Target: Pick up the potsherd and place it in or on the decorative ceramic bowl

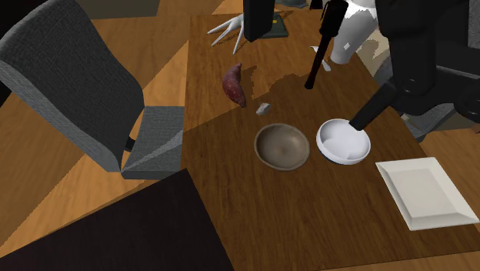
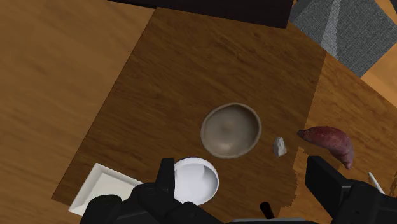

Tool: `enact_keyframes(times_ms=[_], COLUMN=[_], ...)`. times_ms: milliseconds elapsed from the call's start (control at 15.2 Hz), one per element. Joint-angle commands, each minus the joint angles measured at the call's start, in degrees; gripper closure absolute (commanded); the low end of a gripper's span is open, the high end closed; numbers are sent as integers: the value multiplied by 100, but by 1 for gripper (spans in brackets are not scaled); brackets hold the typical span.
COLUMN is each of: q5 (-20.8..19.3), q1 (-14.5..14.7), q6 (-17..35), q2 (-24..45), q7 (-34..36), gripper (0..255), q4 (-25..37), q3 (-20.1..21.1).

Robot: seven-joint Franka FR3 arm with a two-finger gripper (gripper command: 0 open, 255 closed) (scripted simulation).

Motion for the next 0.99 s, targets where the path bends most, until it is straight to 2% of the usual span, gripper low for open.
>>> enact_keyframes(times_ms=[0, 462, 924], q5=[0, 159, 106], q1=[0, 156, 253], q6=[0, 937, 1790], q2=[0, 1000, 2284], q7=[0, 564, 1188], gripper=[0, 0, 0], q4=[0, -121, 100], q3=[0, 644, 1240])
